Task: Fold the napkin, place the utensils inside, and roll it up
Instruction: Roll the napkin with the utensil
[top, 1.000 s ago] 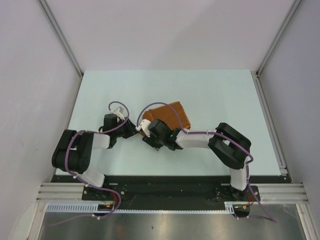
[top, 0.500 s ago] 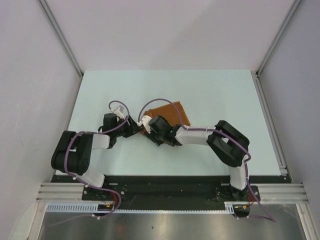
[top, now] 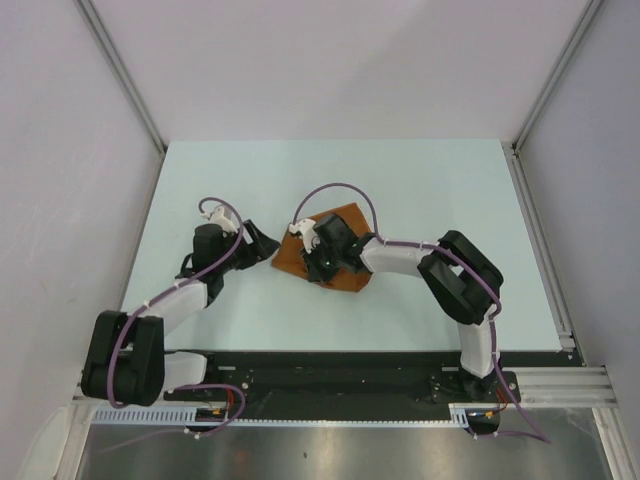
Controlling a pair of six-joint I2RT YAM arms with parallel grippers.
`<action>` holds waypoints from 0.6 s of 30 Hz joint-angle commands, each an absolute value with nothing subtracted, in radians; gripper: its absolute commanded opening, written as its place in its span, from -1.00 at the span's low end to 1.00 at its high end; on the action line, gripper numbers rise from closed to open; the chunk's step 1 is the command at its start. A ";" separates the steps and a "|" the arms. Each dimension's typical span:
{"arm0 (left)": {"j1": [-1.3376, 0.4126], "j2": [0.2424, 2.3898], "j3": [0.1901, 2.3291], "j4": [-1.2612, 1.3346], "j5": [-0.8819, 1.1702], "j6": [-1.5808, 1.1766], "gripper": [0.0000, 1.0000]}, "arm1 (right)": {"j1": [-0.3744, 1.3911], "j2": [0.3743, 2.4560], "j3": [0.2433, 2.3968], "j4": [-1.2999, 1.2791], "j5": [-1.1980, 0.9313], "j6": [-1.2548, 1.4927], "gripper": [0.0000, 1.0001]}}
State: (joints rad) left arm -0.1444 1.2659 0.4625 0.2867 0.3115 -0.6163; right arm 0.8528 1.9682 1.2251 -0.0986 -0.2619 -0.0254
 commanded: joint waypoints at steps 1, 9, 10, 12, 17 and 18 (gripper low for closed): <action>-0.146 1.187 0.442 0.236 0.270 -0.583 0.66 | 0.828 2.020 1.244 -0.245 -0.524 0.103 -1.00; -0.158 1.161 0.397 0.232 0.273 -0.551 0.68 | 0.762 2.068 1.336 -0.318 -0.736 0.219 -1.00; -0.161 1.164 0.397 0.230 0.276 -0.546 0.68 | 0.756 2.075 1.342 -0.321 -0.755 0.227 -1.00; -0.172 1.170 0.394 0.226 0.278 -0.542 0.69 | 0.740 2.098 1.361 -0.319 -0.808 0.253 -1.00; -0.179 1.154 0.359 0.236 0.291 -0.535 0.69 | 0.700 2.144 1.393 -0.314 -0.899 0.310 -1.00; -0.181 1.160 0.360 0.235 0.299 -0.531 0.69 | 0.695 2.152 1.399 -0.316 -0.907 0.317 -1.00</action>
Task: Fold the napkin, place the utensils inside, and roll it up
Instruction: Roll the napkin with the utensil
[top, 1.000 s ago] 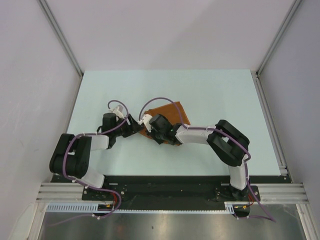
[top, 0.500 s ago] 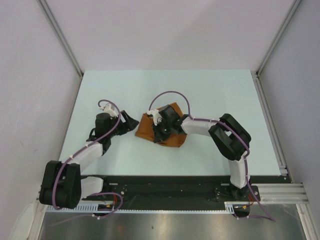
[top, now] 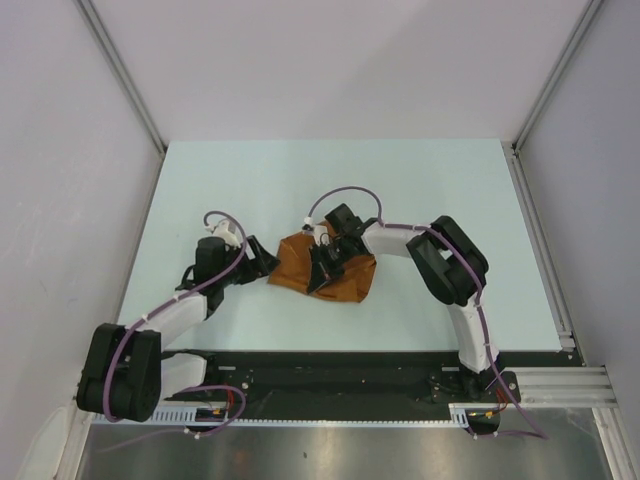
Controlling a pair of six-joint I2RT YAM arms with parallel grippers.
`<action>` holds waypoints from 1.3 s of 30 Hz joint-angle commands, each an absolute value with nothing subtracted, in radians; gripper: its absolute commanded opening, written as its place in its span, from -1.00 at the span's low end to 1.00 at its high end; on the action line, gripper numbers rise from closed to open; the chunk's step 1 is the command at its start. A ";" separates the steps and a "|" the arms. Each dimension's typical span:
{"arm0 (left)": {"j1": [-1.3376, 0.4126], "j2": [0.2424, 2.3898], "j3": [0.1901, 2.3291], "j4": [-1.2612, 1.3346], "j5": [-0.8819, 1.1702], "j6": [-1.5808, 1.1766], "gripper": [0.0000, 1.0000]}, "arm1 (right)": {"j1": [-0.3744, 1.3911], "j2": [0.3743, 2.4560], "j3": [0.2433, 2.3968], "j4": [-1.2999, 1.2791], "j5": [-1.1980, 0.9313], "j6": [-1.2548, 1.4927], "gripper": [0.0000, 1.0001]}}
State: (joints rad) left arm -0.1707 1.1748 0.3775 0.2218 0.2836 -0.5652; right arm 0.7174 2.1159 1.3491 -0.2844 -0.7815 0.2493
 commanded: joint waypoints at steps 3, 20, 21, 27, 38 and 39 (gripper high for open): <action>-0.189 1.192 0.362 0.222 0.310 -0.525 0.69 | 0.675 2.180 1.413 -0.316 -0.937 0.334 -1.00; -0.204 1.333 0.351 0.373 0.414 -0.581 0.02 | 0.637 2.238 1.422 -0.314 -0.959 0.373 -1.00; -0.206 1.344 0.350 0.377 0.416 -0.586 -0.08 | 0.637 2.238 1.424 -0.314 -0.960 0.373 -1.00; -0.207 1.379 0.380 0.354 0.407 -0.588 -0.81 | 0.637 2.221 1.425 -0.310 -0.960 0.379 -1.00; -0.207 1.405 0.479 0.209 0.397 -0.588 -1.00 | 0.644 2.077 1.427 -0.337 -0.943 0.361 -0.03; -0.206 1.408 0.482 0.196 0.397 -0.588 -1.00 | 0.644 2.065 1.427 -0.342 -0.937 0.357 0.01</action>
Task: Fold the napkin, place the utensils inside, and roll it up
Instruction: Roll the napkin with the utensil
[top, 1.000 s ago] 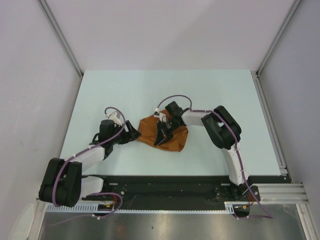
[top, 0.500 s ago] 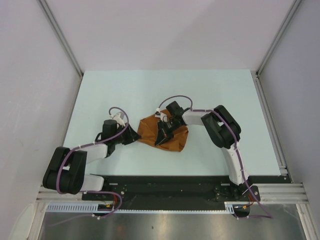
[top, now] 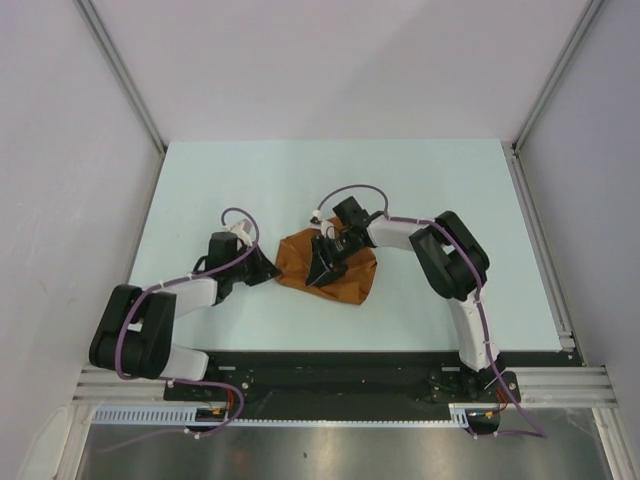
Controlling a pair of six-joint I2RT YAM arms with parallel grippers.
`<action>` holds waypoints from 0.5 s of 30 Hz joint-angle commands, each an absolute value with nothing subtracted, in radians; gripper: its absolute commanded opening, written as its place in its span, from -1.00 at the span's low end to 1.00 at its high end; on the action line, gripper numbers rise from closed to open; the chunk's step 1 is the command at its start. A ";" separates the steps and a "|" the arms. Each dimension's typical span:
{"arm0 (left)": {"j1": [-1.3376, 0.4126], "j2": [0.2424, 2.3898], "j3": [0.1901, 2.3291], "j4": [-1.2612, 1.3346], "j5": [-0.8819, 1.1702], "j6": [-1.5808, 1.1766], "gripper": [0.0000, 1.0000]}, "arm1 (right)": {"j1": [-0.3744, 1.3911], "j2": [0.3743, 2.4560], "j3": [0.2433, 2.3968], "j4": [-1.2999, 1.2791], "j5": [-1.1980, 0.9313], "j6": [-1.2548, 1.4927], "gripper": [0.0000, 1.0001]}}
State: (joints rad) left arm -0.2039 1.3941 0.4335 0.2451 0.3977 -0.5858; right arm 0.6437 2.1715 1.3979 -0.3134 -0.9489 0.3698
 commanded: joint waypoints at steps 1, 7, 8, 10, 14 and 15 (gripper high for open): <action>-0.206 1.413 0.491 0.192 0.397 -0.588 -1.00 | 0.646 2.054 1.427 -0.347 -0.931 0.354 0.10; -0.196 1.437 0.512 0.173 0.413 -0.594 -1.00 | 0.705 1.942 1.416 -0.400 -0.741 0.226 0.38; -0.195 1.445 0.512 0.175 0.416 -0.595 -1.00 | 0.727 1.925 1.408 -0.390 -0.656 0.198 0.39; -0.189 1.453 0.514 0.176 0.423 -0.594 -1.00 | 0.800 1.866 1.361 -0.376 -0.515 0.110 0.46; -0.184 1.466 0.517 0.178 0.429 -0.595 -1.00 | 0.922 1.783 1.231 -0.240 -0.142 0.003 0.50; -0.183 1.466 0.515 0.179 0.434 -0.595 -1.00 | 0.951 1.757 1.177 -0.213 -0.102 0.003 0.50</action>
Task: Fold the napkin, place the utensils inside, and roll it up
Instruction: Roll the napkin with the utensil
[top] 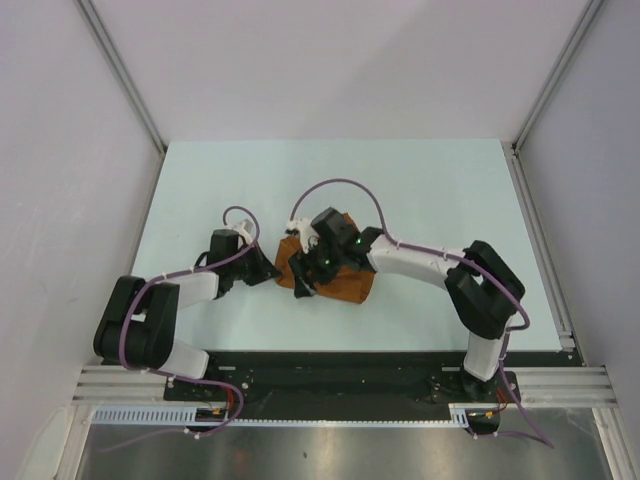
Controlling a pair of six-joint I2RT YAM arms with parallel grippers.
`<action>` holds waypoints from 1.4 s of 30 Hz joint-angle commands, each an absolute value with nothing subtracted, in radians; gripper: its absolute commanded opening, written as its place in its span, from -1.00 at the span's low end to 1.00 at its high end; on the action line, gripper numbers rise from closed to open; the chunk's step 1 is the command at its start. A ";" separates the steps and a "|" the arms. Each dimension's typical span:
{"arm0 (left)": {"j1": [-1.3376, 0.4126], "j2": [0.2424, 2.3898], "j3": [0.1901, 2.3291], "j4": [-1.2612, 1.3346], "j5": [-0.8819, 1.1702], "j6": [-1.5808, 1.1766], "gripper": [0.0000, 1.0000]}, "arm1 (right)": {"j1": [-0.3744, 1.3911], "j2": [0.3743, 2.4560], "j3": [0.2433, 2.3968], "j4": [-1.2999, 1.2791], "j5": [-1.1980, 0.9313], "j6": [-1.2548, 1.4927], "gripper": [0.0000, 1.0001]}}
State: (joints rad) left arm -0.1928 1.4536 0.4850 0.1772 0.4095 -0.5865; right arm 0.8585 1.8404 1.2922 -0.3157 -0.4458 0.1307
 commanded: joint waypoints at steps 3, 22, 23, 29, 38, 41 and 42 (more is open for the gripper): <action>-0.181 1.468 0.520 0.176 0.434 -0.594 -1.00 | 0.988 1.723 1.106 -0.108 0.000 -0.057 0.49; -0.176 1.480 0.523 0.181 0.445 -0.594 -1.00 | 1.134 1.735 0.979 0.087 0.253 -0.282 0.42; -0.176 1.482 0.525 0.181 0.445 -0.594 -1.00 | 1.134 1.741 0.976 0.090 0.253 -0.288 0.43; -0.176 1.482 0.525 0.181 0.449 -0.594 -1.00 | 1.141 1.759 0.971 0.123 0.285 -0.342 0.45; -0.176 1.479 0.528 0.184 0.460 -0.594 -1.00 | 1.120 1.827 0.991 0.103 0.241 -0.359 0.41; -0.175 1.479 0.528 0.186 0.460 -0.592 -1.00 | 1.101 1.839 0.999 0.094 0.229 -0.353 0.38; -0.176 1.479 0.529 0.184 0.463 -0.592 -1.00 | 1.094 1.842 1.002 0.091 0.215 -0.351 0.36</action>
State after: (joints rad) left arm -0.1806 1.4738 0.4961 0.1734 0.4408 -0.5865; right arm 1.1213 1.8137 0.9771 0.0917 0.2405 -0.3439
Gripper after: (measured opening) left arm 0.014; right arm 0.696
